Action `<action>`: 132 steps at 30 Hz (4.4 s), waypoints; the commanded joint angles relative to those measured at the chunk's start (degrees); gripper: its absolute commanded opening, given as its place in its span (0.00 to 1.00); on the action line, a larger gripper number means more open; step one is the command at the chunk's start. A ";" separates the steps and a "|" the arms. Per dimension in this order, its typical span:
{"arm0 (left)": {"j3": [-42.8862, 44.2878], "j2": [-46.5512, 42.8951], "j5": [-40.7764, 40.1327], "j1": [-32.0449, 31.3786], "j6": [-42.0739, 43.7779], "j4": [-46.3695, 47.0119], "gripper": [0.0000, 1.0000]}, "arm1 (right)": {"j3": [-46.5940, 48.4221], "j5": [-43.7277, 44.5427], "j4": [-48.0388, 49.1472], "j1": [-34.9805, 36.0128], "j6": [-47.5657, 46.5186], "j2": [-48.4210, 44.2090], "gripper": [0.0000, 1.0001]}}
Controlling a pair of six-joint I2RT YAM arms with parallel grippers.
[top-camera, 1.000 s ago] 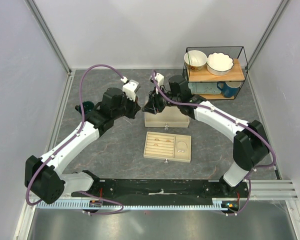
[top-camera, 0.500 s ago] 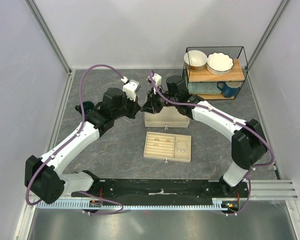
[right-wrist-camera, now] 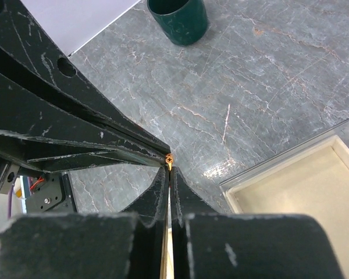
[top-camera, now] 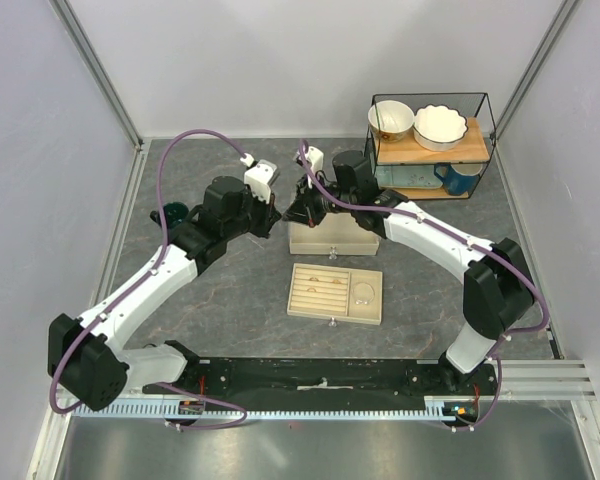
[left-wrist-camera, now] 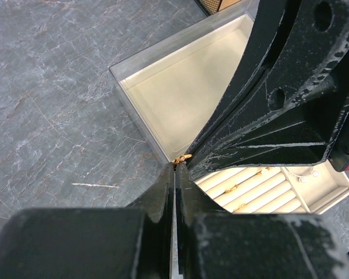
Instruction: Organize the mixed jewelry
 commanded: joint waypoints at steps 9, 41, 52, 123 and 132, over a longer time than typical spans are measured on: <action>1.13 -5.81 14.20 3.25 7.48 0.14 0.48 | -2.28 2.80 -3.80 -0.47 -6.02 -7.38 0.00; -0.10 -2.92 61.15 7.12 30.95 -5.32 0.54 | -4.57 -15.57 -15.76 0.32 -24.31 -17.32 0.00; -0.89 -2.57 55.88 6.94 25.86 -0.75 0.51 | -4.84 -15.48 -15.15 1.63 -24.13 -16.88 0.00; 9.39 12.81 25.30 -8.51 38.59 -20.70 0.02 | -13.96 11.58 -15.77 -13.63 -25.64 -31.11 0.59; 12.11 22.29 13.87 -17.66 42.29 -22.01 0.02 | -19.59 23.98 -12.96 -18.31 -21.59 -36.48 0.58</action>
